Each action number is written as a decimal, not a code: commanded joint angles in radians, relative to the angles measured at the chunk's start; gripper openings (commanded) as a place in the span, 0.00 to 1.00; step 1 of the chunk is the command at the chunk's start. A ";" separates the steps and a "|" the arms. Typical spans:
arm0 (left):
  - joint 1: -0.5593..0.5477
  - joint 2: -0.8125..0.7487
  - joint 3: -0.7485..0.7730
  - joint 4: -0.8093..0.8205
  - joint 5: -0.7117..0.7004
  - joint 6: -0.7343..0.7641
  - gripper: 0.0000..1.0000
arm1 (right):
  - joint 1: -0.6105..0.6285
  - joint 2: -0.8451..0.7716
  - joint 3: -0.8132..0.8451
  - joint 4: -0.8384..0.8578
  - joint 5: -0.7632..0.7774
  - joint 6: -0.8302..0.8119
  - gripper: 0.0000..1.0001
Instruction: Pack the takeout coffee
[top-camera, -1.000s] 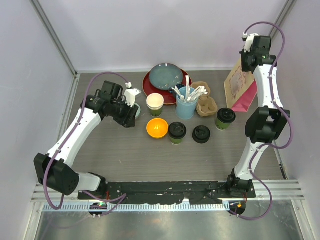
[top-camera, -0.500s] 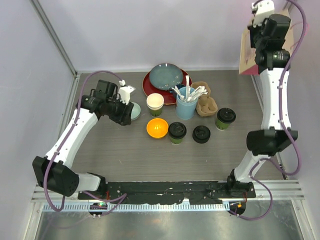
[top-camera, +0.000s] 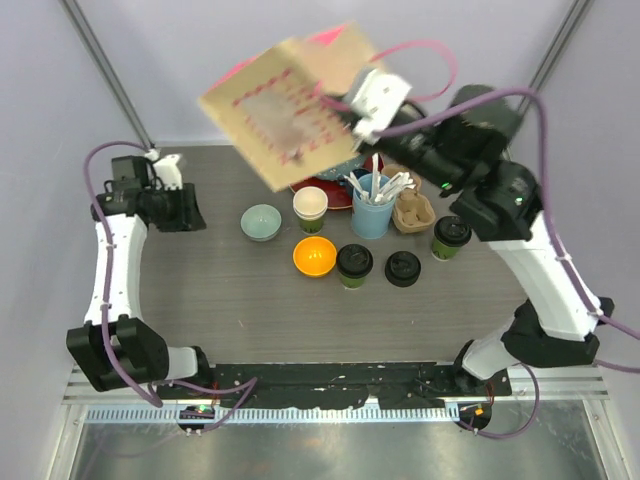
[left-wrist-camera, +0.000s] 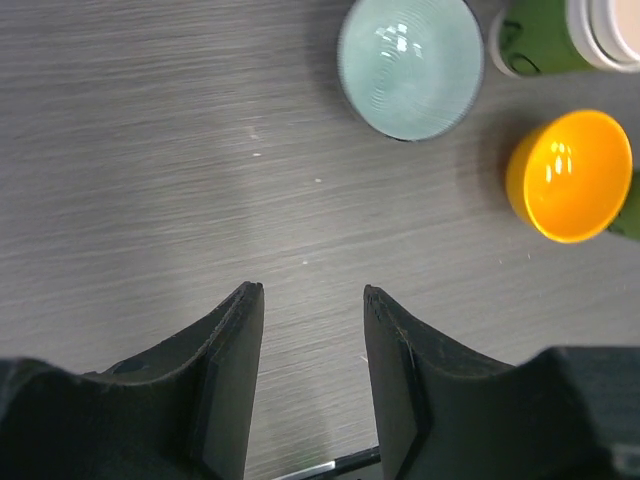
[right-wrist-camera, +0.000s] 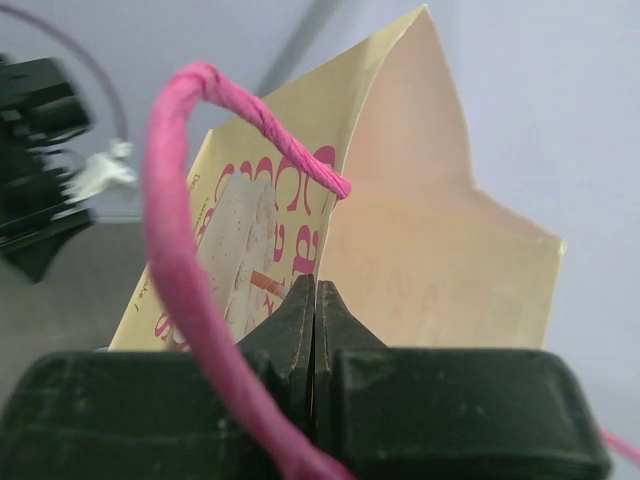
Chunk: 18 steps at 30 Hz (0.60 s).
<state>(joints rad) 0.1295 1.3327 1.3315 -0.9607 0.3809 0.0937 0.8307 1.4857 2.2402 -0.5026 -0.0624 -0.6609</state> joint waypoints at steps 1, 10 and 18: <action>0.122 -0.017 0.054 0.030 0.065 -0.032 0.48 | 0.210 0.094 0.006 -0.183 0.021 -0.112 0.01; 0.274 -0.036 0.101 0.019 0.020 0.011 0.49 | 0.347 0.099 -0.152 -0.340 -0.115 -0.094 0.01; 0.274 -0.058 0.095 0.005 0.032 0.021 0.50 | 0.442 0.053 -0.478 -0.169 -0.143 -0.077 0.01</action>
<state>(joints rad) 0.4011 1.3121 1.3956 -0.9611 0.3950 0.0990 1.2278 1.5707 1.8362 -0.7834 -0.1600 -0.7338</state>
